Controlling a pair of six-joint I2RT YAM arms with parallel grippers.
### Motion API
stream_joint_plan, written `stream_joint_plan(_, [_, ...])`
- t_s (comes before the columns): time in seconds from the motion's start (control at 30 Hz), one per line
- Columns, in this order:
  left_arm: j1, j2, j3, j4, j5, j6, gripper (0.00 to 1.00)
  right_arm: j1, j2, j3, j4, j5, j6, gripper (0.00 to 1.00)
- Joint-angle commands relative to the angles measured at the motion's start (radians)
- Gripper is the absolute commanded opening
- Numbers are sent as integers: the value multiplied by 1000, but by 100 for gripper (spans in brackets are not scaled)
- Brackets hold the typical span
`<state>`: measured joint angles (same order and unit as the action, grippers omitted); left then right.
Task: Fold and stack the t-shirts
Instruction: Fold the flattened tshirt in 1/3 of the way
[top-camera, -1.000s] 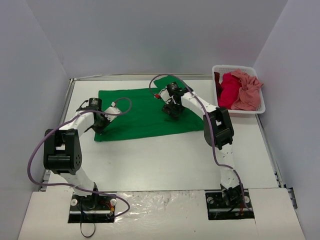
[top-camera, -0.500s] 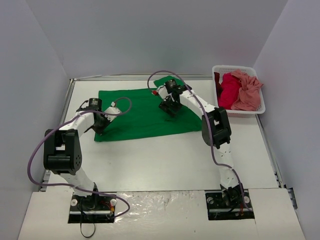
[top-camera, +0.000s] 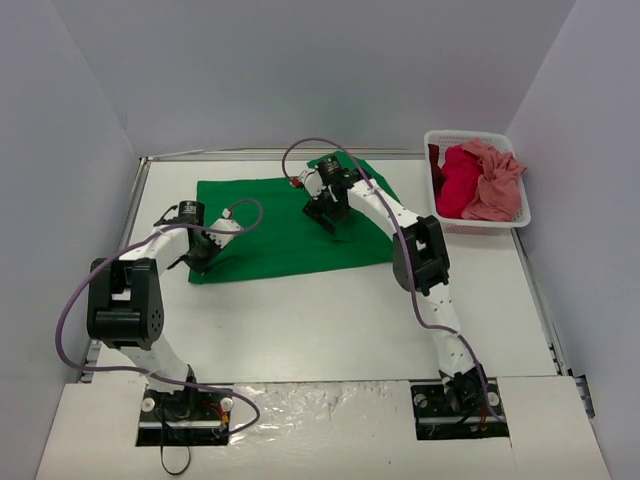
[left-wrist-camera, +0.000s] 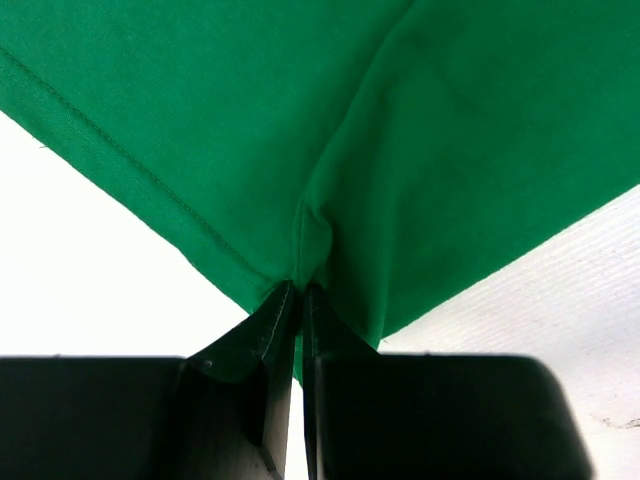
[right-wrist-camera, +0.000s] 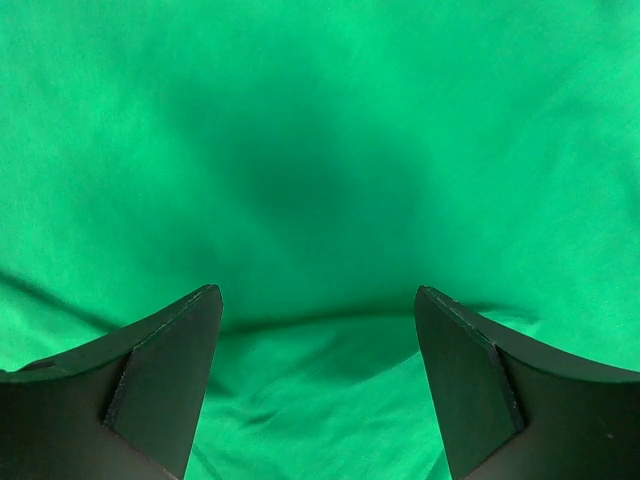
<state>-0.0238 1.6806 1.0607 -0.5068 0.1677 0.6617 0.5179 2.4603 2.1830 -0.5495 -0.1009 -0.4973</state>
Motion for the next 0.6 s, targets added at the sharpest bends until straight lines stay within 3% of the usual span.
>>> stream_joint_plan(0.0, [7,-56,7,-9,18,-22,3,-16,-136,-92,-40,-20,20,74])
stream_joint_plan(0.27, [7,-94,5,-10,42,-51,2,-56,-368,-370,60,-144,108,77])
stream_joint_plan(0.57, [7,-131,1,-27,36,-53,2,-110,-400,-482,80,-313,175,78])
